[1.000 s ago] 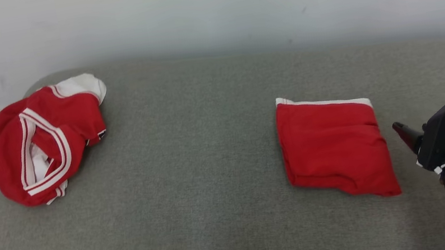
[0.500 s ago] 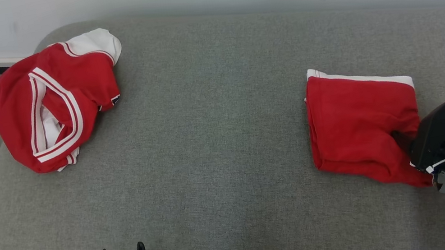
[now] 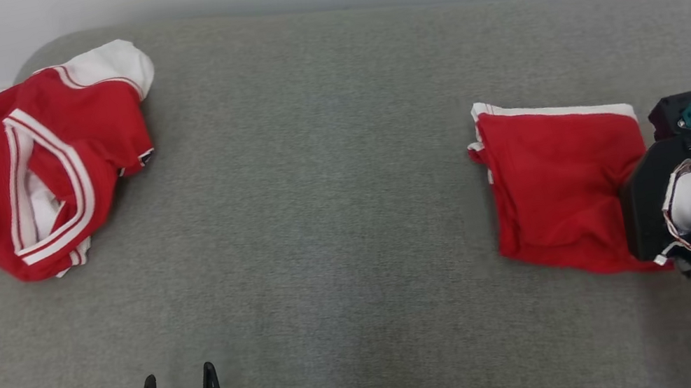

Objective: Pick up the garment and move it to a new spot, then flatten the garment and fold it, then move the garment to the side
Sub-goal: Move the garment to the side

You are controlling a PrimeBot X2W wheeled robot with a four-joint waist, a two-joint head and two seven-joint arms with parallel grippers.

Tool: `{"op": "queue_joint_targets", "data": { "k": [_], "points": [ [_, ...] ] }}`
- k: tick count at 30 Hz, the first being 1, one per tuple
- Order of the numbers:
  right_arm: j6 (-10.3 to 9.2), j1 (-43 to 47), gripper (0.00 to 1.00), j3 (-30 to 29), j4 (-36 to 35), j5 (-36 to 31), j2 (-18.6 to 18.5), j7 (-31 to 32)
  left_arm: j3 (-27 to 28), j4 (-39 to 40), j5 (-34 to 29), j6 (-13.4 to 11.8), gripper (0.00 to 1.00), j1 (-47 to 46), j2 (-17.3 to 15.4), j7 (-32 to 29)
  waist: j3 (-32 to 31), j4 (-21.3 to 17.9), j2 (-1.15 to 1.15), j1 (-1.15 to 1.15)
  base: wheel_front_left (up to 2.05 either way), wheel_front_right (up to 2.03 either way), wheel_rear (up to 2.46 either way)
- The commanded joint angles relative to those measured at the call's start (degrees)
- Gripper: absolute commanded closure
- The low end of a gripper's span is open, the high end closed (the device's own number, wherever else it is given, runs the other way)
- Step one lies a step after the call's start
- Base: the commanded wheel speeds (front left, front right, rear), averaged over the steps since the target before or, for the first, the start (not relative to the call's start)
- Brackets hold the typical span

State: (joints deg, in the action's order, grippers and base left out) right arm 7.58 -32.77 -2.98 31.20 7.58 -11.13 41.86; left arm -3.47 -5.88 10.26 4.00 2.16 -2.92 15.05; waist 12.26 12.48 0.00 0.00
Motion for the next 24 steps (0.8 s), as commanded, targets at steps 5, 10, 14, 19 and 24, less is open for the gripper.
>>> {"op": "queue_joint_targets", "data": {
  "k": [5, 10, 14, 19, 24],
  "points": [
    [-0.17, -0.8, 1.0, 6.1, -1.5, 1.6, -5.7, -0.6, 0.4, 0.9, -0.3, 0.2, 0.0, -1.4, 0.0, 0.2, 1.3, -5.4, 0.0, 0.0, 0.0, 0.0, 0.0],
    [-0.17, -2.1, 1.0, 11.0, -2.5, 3.0, -10.1, -2.0, 0.8, 2.9, -1.8, 0.8, 0.0, -2.9, 0.0, 0.2, 3.3, -10.5, 0.0, 0.0, 0.0, 0.0, 0.0],
    [-0.17, -3.5, 1.0, 13.1, -2.2, 3.5, -12.6, -4.0, 0.7, 4.3, -3.1, 1.5, 0.0, -4.1, 0.0, 0.2, 5.1, -14.8, 0.0, 0.0, 0.0, 0.0, 0.0],
    [-0.17, -5.7, 1.0, 16.1, -1.2, 2.3, -15.4, -8.0, -0.1, 5.9, -4.9, 2.4, 0.0, -5.9, -0.4, 0.2, 7.7, -19.7, 0.0, 0.0, 0.0, 0.0, 0.0],
    [-0.17, -8.4, 1.0, 18.5, 0.8, 0.7, -17.1, -12.2, -1.7, 7.7, -6.2, 3.1, 0.0, -7.9, -1.6, 0.2, 10.9, -23.8, 0.0, 0.0, 0.0, 0.0, 0.0]
  ]
}}
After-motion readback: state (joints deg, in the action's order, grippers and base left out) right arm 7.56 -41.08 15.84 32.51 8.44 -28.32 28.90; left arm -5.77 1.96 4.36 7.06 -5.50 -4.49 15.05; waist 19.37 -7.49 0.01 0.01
